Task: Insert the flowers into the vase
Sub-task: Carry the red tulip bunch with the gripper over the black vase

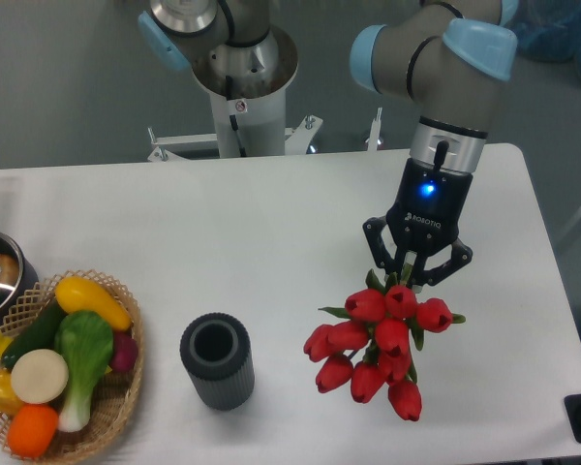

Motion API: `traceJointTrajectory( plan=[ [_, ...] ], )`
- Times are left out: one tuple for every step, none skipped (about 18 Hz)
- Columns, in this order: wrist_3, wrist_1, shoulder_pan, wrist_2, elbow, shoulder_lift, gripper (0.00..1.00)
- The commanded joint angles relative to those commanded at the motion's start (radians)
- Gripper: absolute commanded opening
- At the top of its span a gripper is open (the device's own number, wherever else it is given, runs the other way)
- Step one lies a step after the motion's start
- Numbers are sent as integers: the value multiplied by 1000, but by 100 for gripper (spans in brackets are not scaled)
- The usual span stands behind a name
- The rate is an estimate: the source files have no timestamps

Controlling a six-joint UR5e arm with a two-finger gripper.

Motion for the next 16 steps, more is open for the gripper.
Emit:
traceJointTrajectory(
  plan=[
    [3, 0, -2, 0, -6, 2, 14],
    [2, 0, 3, -2, -3, 5, 14],
    [-2, 0, 5, -3, 6, 5, 14],
    [-2, 0, 5, -8, 8, 5, 14],
    [-2, 0, 5, -11, 8, 5, 14],
    [0, 0, 5, -11, 8, 5, 14],
    [2, 0, 3, -12, 11, 5, 14],
    [2, 0, 2, -12, 15, 5, 14],
    [2, 0, -3, -14, 21, 5, 14],
    [0, 0, -8, -18, 21, 5, 14],
    [2, 0, -12, -32, 21, 6, 14],
    [2, 0, -18, -57, 21, 5, 14],
    [2, 0, -23, -89, 21, 5, 14],
    [3, 0, -26, -121, 21, 5, 14],
    [3, 0, -26, -145, 21, 5, 14],
    [5, 2, -31, -170, 21, 6, 14]
  ],
)
